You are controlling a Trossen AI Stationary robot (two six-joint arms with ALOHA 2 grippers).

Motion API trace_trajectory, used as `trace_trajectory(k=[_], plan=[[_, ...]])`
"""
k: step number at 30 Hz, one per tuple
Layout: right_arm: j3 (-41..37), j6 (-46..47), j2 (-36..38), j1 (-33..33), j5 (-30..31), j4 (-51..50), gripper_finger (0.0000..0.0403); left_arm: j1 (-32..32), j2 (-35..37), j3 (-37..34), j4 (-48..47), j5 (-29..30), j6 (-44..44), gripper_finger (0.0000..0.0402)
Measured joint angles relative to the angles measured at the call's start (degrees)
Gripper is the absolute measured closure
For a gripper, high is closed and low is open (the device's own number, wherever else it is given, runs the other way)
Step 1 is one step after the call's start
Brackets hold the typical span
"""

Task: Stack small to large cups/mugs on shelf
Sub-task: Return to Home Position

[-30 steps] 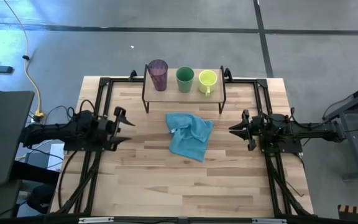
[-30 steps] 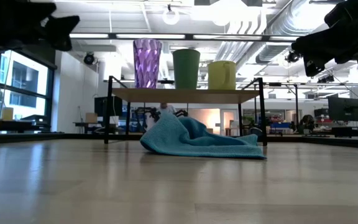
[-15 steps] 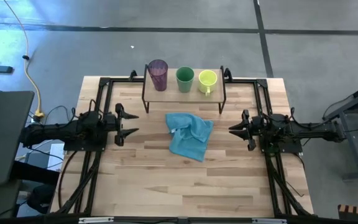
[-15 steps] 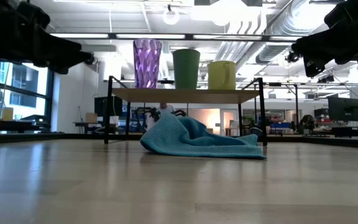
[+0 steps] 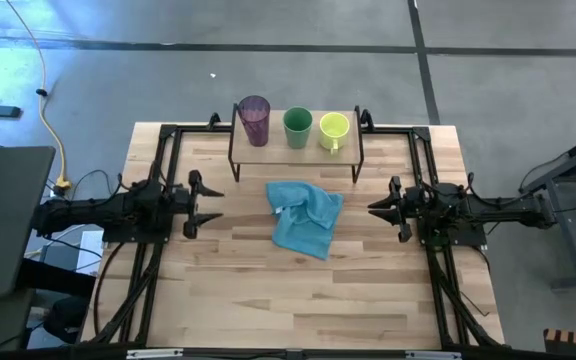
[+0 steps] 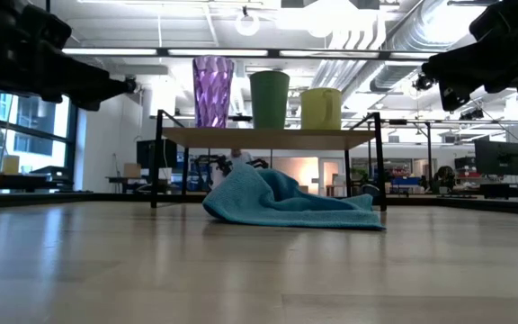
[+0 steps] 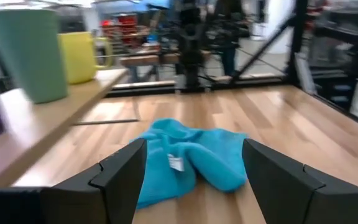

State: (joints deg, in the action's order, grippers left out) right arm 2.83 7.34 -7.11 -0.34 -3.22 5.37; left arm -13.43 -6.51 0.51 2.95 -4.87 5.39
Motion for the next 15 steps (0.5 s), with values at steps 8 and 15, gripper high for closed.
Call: trace_trajectory(k=[8, 15], plan=[[0.0, -5.0, 0.0, 0.0, -1.2, 0.0, 0.0346, 0.0, 0.0, 0.0, -0.6, -2.6, 0.2, 0.0147], [0.0, -8.8, 0.0, 0.0, -2.5, -0.6, 0.0346, 0.0, 0.0, 0.0, -1.0, -3.5, 0.2, 0.0147]])
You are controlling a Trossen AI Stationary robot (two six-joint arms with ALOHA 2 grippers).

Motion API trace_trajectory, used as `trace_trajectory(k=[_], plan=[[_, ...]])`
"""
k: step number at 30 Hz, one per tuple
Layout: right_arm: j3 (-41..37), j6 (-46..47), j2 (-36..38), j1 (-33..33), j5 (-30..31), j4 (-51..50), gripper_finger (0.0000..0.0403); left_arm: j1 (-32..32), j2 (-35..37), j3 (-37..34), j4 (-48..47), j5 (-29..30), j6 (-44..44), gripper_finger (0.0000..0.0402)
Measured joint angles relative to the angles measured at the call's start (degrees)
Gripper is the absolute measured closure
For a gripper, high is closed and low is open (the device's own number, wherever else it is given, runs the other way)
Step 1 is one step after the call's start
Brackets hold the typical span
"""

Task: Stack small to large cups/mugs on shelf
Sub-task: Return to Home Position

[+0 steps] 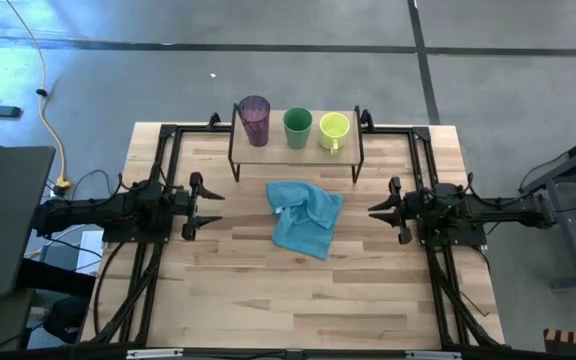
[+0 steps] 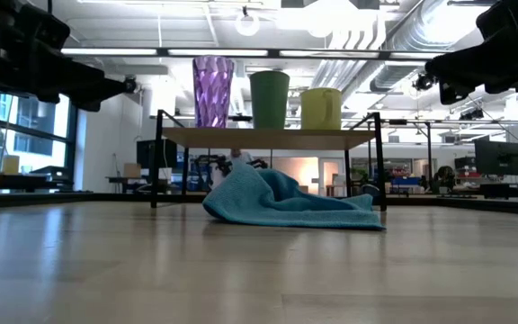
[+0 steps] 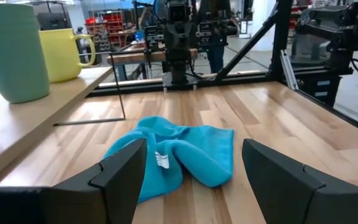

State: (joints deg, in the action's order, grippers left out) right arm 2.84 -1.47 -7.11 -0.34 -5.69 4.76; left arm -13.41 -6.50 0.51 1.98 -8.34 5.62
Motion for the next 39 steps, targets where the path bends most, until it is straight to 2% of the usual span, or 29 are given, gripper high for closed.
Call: trace_trajectory(k=[19, 39], plan=[[0.0, 1.0, 0.0, 0.0, -0.6, -9.6, 0.0346, 0.0, 0.0, 0.0, 0.1, 0.0, -1.5, 0.0147], [0.0, -0.5, 0.0, 0.0, -0.4, -9.7, 0.0346, 0.0, 0.0, 0.0, 0.1, 0.0, -1.4, 0.0147]])
